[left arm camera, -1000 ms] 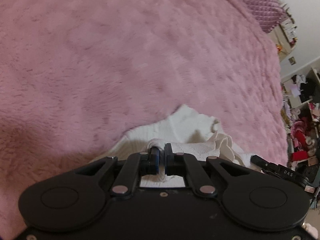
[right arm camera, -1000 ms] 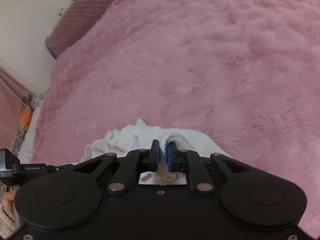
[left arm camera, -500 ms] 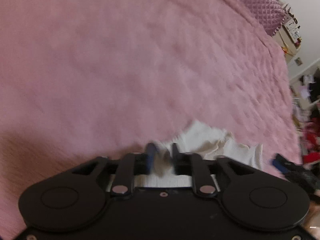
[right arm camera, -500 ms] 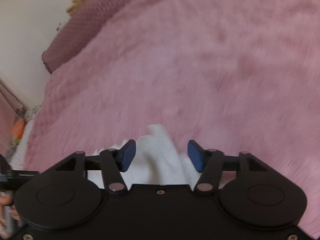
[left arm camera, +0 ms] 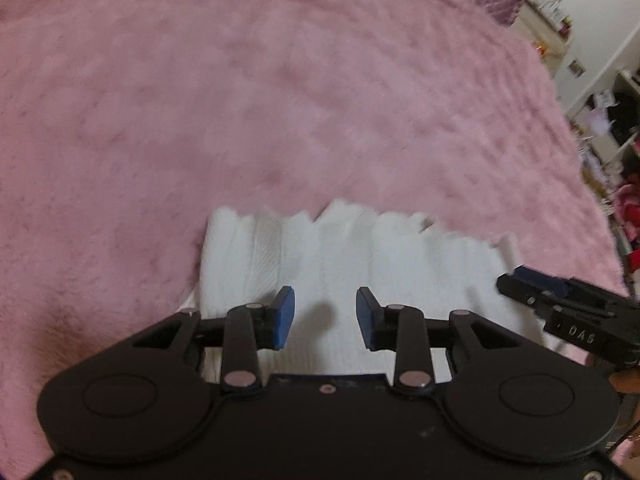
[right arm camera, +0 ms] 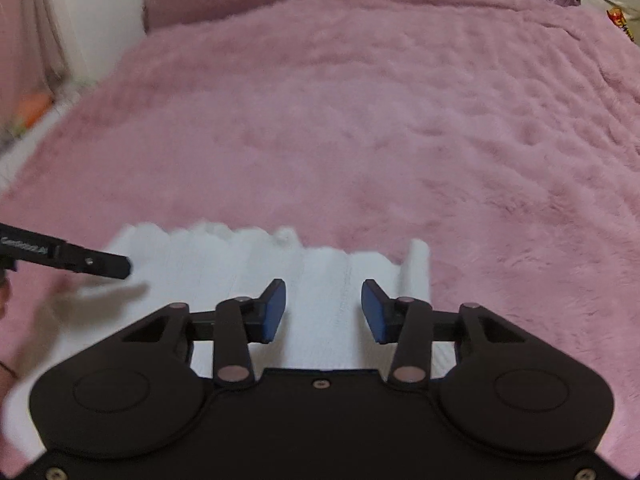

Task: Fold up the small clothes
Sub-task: 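Lay the hem over the collar and open both tools, then move both tools back over the folded sweater and reposition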

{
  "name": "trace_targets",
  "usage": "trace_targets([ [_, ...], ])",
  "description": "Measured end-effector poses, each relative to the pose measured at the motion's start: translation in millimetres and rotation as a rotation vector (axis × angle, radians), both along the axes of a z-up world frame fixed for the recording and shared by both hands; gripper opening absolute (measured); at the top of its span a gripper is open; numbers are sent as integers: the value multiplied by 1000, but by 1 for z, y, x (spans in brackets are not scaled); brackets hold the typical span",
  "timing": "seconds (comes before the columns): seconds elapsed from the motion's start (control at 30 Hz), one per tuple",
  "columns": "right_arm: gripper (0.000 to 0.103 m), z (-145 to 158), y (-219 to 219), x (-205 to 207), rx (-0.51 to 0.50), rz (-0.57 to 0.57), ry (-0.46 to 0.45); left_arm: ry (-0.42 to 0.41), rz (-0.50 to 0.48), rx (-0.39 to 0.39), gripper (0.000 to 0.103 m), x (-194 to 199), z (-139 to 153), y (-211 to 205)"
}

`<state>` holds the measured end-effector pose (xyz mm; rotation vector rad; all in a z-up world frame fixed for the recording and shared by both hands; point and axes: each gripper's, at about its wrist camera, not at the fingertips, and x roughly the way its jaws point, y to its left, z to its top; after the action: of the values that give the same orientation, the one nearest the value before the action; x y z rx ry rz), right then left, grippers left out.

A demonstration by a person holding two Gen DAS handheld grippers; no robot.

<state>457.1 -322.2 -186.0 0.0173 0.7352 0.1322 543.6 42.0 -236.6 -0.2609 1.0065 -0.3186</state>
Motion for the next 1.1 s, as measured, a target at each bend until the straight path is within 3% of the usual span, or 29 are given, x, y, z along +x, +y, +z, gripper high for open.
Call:
trace_targets([
  [0.1, 41, -18, -10, 11, 7, -43, 56, 33, 26, 3, 33, 4, -19, 2],
  [0.23, 36, -28, -18, 11, 47, -69, 64, 39, 44, -8, 33, 6, -27, 2],
  [0.4, 40, -7, -18, -7, 100, -70, 17, 11, 36, -36, 33, -5, -7, 2],
  [0.53, 46, 18, -19, -57, 114, 18, -73, -69, -10, -61, 33, -50, 22, 21],
  [0.67, 48, 29, -28, -117, 139, 104, -101, -123, -64, -75, 33, -112, 39, 46],
  [0.87, 51, 10, -42, -194, 166, 201, -43, -133, -117, -79, 34, -182, 24, 65],
  [1.1, 51, -16, -38, -210, 206, 204, 30, -74, -143, -105, 34, -207, -1, 62],
])
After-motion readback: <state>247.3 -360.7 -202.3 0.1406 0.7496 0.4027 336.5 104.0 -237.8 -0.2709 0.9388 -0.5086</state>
